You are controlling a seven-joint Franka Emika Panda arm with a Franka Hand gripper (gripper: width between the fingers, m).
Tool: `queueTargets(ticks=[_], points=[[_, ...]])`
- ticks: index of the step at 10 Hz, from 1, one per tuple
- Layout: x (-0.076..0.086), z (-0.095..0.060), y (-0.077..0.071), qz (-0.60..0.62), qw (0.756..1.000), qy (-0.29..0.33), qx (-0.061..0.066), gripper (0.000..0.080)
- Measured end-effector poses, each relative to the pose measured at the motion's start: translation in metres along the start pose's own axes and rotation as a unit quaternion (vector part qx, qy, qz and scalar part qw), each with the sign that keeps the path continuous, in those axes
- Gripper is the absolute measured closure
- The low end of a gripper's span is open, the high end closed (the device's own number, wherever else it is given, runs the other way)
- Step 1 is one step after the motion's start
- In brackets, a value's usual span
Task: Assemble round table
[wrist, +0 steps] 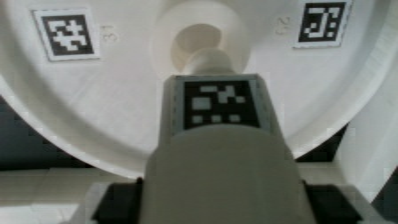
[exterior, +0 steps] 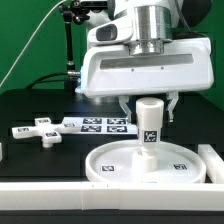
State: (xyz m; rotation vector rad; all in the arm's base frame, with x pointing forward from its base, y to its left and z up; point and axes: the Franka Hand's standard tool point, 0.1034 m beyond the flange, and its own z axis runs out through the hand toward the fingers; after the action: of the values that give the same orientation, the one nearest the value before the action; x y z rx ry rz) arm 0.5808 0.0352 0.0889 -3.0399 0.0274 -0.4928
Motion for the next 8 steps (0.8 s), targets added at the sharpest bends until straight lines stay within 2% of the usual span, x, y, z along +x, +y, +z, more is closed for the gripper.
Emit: queueTargets(ticks=[8], points=[[-0.014, 0.005, 0.003, 0.0, 1.0, -0.009, -0.002, 0.039]])
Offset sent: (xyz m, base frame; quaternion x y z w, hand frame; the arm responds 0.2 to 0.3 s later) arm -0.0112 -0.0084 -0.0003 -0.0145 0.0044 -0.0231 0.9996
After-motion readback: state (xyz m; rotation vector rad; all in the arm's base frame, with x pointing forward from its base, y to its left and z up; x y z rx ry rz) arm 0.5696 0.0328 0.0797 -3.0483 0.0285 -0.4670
